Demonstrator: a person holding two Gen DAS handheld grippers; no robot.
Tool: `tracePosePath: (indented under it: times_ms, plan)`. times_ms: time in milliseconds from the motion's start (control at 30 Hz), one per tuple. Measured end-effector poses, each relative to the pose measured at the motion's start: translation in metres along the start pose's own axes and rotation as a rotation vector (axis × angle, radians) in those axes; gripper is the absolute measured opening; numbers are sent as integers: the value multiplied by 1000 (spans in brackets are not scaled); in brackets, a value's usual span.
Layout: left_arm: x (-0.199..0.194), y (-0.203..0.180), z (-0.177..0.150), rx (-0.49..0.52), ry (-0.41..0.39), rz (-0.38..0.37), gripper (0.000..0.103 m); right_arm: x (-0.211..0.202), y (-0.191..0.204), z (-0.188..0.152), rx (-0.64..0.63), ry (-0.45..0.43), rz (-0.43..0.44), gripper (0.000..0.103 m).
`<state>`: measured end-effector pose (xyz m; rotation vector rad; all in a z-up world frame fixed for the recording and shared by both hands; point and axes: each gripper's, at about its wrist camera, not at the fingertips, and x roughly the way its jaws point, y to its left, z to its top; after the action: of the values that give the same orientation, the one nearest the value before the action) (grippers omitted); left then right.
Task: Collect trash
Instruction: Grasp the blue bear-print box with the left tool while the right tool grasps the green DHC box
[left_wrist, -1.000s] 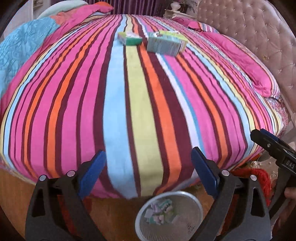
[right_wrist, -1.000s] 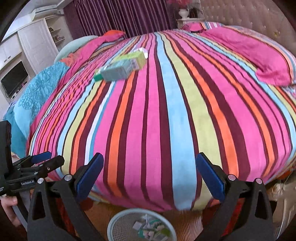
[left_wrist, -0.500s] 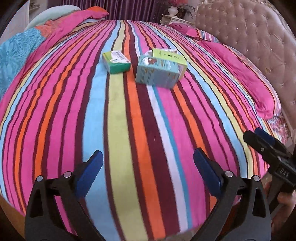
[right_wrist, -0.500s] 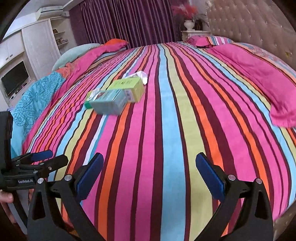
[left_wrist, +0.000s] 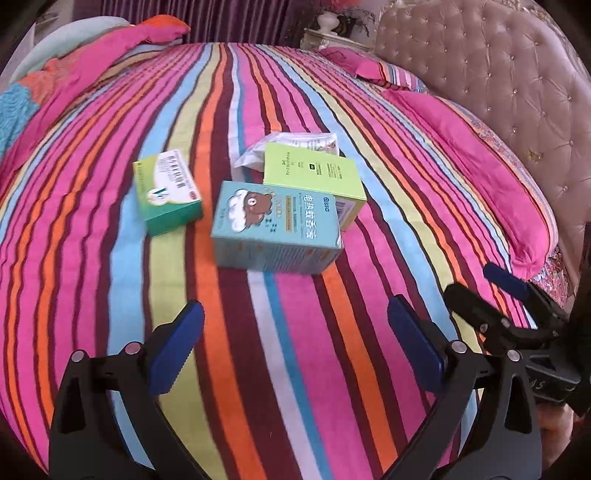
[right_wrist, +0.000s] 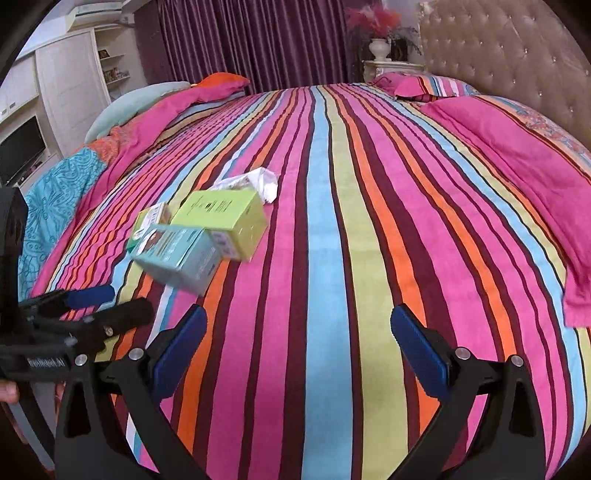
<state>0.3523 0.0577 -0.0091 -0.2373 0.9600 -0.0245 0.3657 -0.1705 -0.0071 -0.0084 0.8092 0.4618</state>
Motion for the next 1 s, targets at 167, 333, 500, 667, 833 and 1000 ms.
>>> tracePosePath:
  times_ms: [167, 333, 500, 667, 833, 1000]
  plan:
    - [18, 1, 14, -8, 22, -18, 96, 11, -7, 11, 4, 4, -16, 95]
    - [35, 3, 23, 13, 38, -6, 96, 20, -15, 22, 12, 6, -43, 95]
    - [51, 8, 31, -6, 74, -17, 96, 31, -8, 37, 10, -2, 6, 95]
    - [62, 10, 38, -27, 90, 6, 96, 44, 16, 49, -50, 11, 64, 95]
    - [69, 14, 40, -8, 85, 22, 96, 58, 33, 55, -137, 33, 77, 95]
    - [71, 21, 41, 6, 81, 4, 96, 71, 45, 61, -274, 64, 106, 95]
